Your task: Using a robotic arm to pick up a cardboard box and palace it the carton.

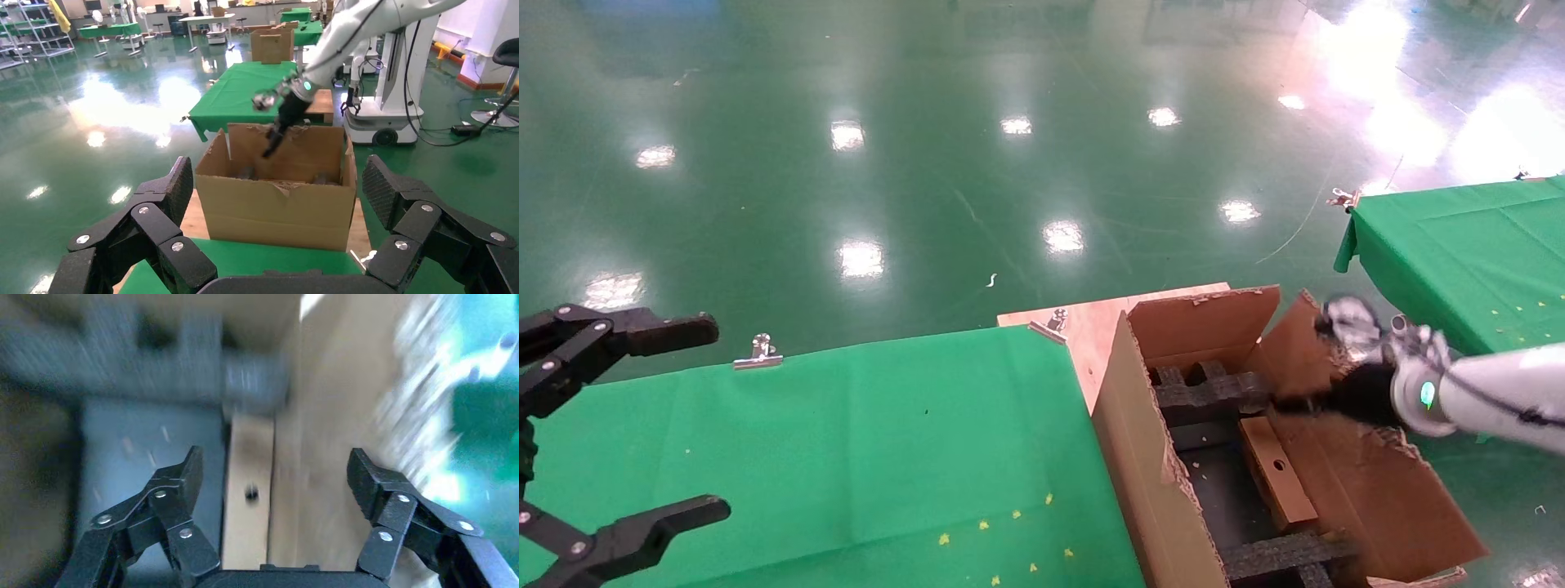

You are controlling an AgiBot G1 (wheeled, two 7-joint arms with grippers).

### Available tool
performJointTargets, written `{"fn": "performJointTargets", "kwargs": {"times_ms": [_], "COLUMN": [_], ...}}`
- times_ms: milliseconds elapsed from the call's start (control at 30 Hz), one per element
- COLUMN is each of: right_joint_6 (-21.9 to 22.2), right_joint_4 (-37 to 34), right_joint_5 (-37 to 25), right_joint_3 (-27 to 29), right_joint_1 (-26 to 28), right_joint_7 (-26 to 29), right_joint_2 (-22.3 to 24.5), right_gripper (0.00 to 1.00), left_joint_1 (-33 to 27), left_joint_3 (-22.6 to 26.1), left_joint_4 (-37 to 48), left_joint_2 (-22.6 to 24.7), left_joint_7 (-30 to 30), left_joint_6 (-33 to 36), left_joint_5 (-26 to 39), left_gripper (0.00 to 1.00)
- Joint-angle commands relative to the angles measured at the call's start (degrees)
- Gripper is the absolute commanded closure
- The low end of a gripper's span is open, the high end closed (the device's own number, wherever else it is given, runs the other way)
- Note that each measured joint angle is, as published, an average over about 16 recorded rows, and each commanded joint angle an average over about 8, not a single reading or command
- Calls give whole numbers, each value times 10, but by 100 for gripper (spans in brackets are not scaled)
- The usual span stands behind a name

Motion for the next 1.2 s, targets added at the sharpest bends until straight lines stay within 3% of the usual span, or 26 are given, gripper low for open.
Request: {"fn": "performJointTargets", "kwargs": {"times_ms": [33, 200, 467, 900, 1200], "right_joint_6": [4, 10, -16, -25, -90], "right_joint_4": [13, 77, 138, 136, 131], "right_joint_5": [3, 68, 177, 183, 234], "right_joint_3": [9, 48, 92, 100, 182], "right_joint_1": [15, 56, 96, 90, 39], "right_joint_7": [1, -34, -101, -109, -199], "right_joint_2": [7, 32, 52, 49, 31], "right_gripper": [0, 0, 0, 0, 0], "left_joint_1": [0, 0, 0, 0, 0], "left_joint_3": [0, 0, 0, 0, 0], "left_joint_4": [0, 0, 0, 0, 0], "left_joint_2": [0, 0, 0, 0, 0], "left_joint_7": [0, 0, 0, 0, 0], "left_joint_6": [0, 0, 0, 0, 0], "left_joint_5": [0, 0, 0, 0, 0], "left_gripper": [0, 0, 0, 0, 0]}}
